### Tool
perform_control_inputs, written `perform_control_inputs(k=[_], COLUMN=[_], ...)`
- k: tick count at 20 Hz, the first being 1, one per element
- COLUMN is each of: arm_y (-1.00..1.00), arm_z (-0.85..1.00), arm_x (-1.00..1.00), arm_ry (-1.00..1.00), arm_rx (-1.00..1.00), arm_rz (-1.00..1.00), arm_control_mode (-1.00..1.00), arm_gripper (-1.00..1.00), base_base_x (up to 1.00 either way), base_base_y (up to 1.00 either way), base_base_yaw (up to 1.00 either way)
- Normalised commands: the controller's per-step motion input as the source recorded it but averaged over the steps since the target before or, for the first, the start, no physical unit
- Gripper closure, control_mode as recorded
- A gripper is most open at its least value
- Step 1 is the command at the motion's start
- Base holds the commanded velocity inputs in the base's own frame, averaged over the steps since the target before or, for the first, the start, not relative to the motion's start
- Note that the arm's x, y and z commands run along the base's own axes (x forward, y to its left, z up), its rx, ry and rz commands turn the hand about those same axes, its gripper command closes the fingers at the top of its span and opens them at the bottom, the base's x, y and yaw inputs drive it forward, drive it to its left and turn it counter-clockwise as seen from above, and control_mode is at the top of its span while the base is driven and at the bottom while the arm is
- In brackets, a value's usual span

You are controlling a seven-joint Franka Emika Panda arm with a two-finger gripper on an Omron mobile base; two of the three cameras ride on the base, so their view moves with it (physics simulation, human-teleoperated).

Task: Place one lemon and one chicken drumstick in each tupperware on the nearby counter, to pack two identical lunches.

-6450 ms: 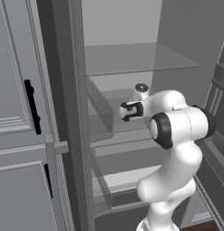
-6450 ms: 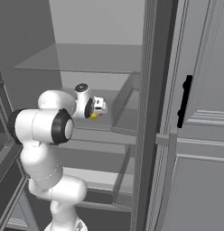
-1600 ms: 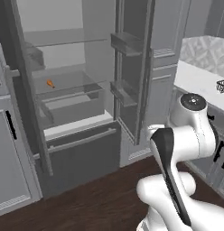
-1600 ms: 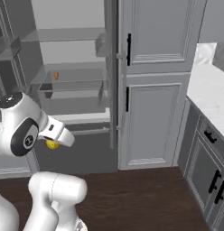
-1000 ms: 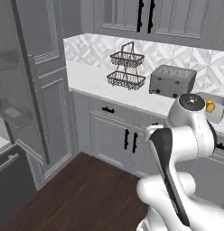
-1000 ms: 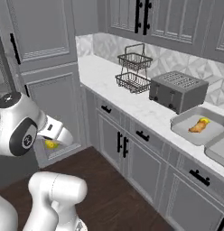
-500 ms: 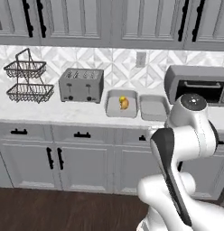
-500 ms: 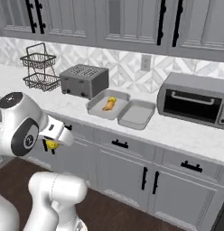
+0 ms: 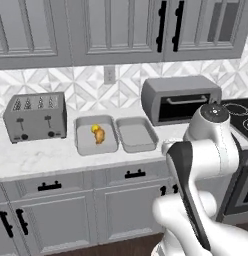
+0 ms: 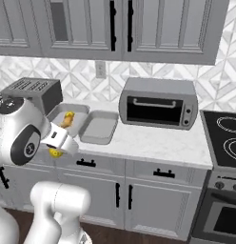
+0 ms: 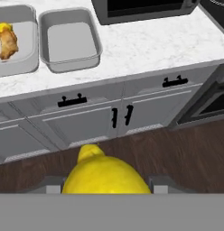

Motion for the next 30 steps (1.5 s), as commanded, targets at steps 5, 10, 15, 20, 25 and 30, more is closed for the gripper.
perform_control_inputs(k=[5, 10, 15, 20, 25, 30], arm_y=[0.00, 0.00, 0.00, 0.00, 0.00, 0.00], arm_z=[0.00, 0.00, 0.00, 0.00, 0.00, 0.00], arm_x=[0.00, 0.00, 0.00, 0.00, 0.00, 0.07], arm_ry=[0.00, 0.00, 0.00, 0.00, 0.00, 0.00], arm_rx=[0.00, 0.00, 0.00, 0.00, 0.00, 0.00], arm_rz=[0.00, 0.00, 0.00, 0.00, 0.00, 0.01], arm_control_mode=[1.00, 1.00, 1.00, 1.00, 1.00, -1.00], arm_gripper=[1.00, 1.00, 1.00, 1.00, 1.00, 1.00], base_base_x=[0.71, 0.62, 0.32, 0.22, 0.15, 0.15], base_base_y=[0.04, 0.28, 0.50, 0.43, 0.03, 0.00], base_base_yaw=[-0.20, -0.06, 0.00, 0.00, 0.00, 0.00])
